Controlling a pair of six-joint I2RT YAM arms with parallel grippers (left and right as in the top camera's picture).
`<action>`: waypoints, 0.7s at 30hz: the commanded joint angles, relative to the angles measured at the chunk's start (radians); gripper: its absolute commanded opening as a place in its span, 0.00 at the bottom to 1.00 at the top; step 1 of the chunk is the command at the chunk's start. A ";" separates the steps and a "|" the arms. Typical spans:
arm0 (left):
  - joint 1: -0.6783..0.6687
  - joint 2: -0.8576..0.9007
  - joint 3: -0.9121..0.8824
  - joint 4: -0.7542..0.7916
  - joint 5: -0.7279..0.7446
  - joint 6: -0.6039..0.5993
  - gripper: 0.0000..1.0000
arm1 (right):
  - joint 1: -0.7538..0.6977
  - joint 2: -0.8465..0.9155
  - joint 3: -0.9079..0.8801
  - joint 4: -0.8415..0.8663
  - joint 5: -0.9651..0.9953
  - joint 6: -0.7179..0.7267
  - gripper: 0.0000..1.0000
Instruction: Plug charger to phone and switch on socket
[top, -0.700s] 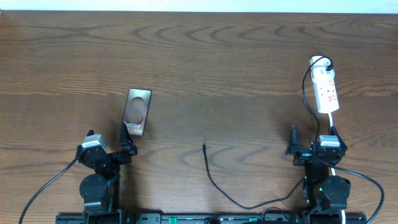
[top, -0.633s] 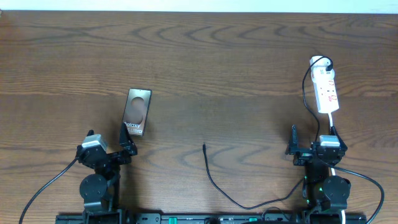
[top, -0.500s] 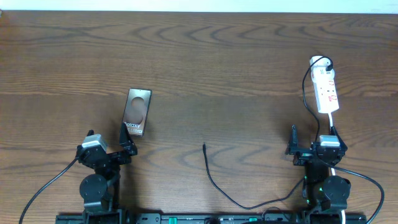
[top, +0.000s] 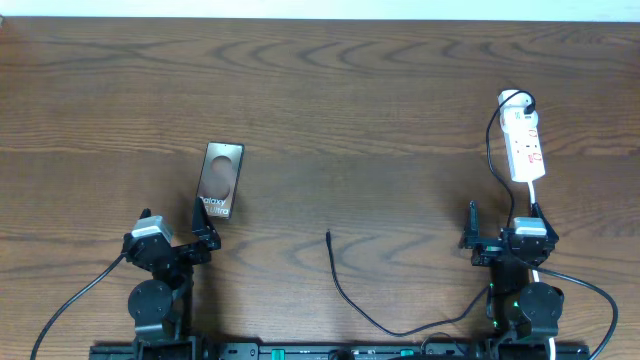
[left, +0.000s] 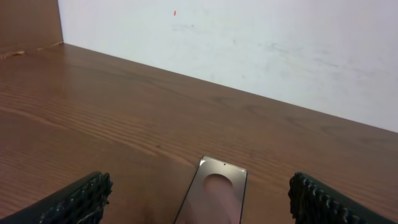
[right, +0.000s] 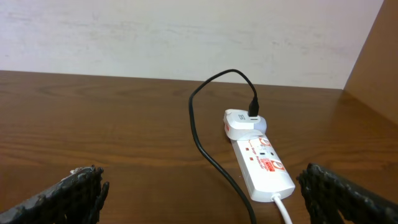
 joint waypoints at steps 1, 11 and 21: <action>-0.005 -0.006 -0.016 -0.043 -0.031 0.006 0.93 | 0.007 -0.007 -0.002 -0.003 0.012 -0.013 0.99; -0.005 -0.006 -0.016 -0.042 -0.031 0.006 0.94 | 0.007 -0.007 -0.002 -0.003 0.012 -0.013 0.99; -0.005 -0.006 -0.016 -0.043 -0.031 0.006 0.93 | 0.007 -0.007 -0.002 -0.003 0.012 -0.013 0.99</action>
